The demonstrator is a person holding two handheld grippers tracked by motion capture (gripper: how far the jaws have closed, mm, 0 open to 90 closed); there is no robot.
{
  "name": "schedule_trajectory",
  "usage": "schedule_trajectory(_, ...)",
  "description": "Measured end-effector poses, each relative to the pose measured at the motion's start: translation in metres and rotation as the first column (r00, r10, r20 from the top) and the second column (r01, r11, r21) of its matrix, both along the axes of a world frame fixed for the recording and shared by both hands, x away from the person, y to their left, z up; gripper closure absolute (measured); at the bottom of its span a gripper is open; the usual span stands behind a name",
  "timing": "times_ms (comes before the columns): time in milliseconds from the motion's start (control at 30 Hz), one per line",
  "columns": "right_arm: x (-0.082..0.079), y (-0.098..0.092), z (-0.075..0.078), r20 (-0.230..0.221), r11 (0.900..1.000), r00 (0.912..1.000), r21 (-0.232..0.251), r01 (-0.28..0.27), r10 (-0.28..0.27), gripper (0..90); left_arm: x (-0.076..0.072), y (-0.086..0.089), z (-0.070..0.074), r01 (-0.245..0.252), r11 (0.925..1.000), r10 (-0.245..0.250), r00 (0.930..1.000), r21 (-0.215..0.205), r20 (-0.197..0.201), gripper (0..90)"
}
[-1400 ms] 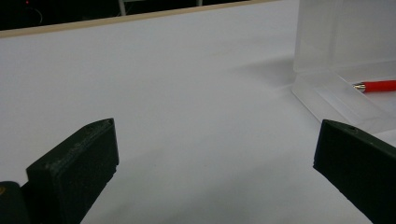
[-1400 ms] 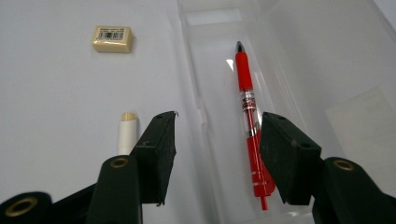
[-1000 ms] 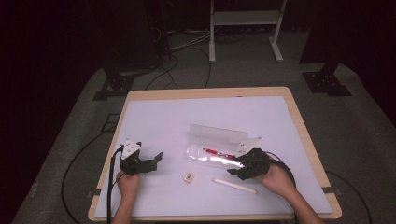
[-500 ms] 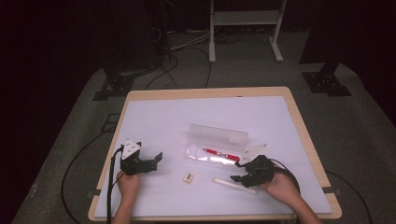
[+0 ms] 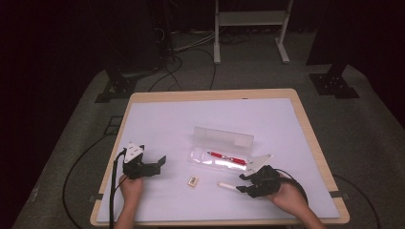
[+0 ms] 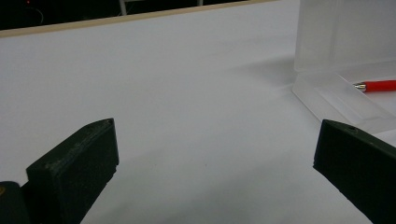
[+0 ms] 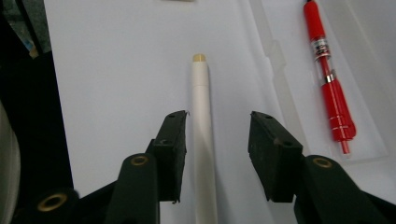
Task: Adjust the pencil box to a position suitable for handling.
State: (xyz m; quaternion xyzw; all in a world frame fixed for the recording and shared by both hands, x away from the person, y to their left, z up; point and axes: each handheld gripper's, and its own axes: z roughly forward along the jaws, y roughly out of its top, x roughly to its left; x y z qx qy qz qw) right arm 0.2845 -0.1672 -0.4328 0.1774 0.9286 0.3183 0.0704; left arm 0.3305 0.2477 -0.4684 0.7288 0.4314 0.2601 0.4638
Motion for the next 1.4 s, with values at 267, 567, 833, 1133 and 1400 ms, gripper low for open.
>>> schedule_trajectory(267,0.001,0.006,-0.010,-0.036,1.000,0.9992,-0.025,-0.016,0.015,62.9,0.000,0.000,0.000,0.000,1.0000,0.000,1.0000,-0.001,-0.001,0.0)
schedule_trajectory(567,0.004,0.010,-0.016,-0.055,0.998,0.9982,-0.053,-0.025,0.022,69.2,0.000,0.000,0.000,-0.002,1.0000,0.002,1.0000,-0.004,-0.001,0.0)
schedule_trajectory(833,0.005,0.011,-0.020,-0.066,0.997,0.9976,-0.069,-0.021,0.017,73.2,0.000,0.000,0.000,-0.002,1.0000,0.002,1.0000,-0.004,-0.001,0.0)
schedule_trajectory(1133,0.004,0.012,-0.022,-0.054,0.996,0.9983,-0.086,-0.027,0.023,76.6,0.000,0.000,0.000,-0.001,1.0000,0.001,1.0000,-0.003,0.000,0.0)
schedule_trajectory(1400,0.002,0.012,-0.022,-0.048,0.996,0.9987,-0.089,-0.023,0.019,77.7,0.000,0.000,0.000,-0.001,1.0000,0.001,1.0000,-0.003,0.000,0.0)
